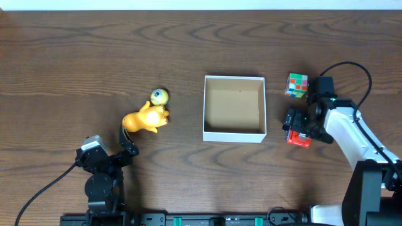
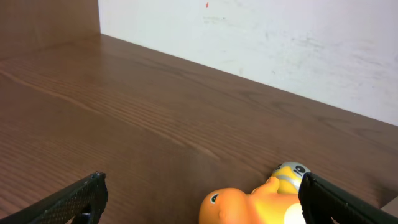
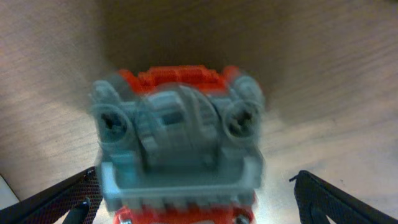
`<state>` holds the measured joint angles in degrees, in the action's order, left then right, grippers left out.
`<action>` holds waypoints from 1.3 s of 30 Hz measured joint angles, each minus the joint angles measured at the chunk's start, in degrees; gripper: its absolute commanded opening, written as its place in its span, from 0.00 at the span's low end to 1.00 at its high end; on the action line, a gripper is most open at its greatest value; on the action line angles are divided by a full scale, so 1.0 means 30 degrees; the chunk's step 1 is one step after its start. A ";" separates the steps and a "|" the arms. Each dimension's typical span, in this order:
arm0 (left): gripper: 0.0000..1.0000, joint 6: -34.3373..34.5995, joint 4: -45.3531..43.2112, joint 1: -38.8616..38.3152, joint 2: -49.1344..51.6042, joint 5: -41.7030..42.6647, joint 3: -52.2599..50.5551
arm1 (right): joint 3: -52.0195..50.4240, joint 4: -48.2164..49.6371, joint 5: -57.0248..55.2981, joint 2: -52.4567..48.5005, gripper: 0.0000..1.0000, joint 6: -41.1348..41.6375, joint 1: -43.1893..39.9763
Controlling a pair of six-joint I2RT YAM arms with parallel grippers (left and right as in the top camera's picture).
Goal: Pack container
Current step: 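Lift the red toy robot with the right gripper toward the box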
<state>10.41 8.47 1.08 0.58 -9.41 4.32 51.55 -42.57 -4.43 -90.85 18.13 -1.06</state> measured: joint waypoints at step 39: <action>0.98 0.0000 0.0000 0.0000 0.0000 0.0000 0.0000 | 0.8932 -0.1341 0.3483 0.0036 0.38 0.0750 0.1566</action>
<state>10.41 8.47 1.08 0.58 -9.41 4.32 78.35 -46.59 6.02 -90.74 20.38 3.64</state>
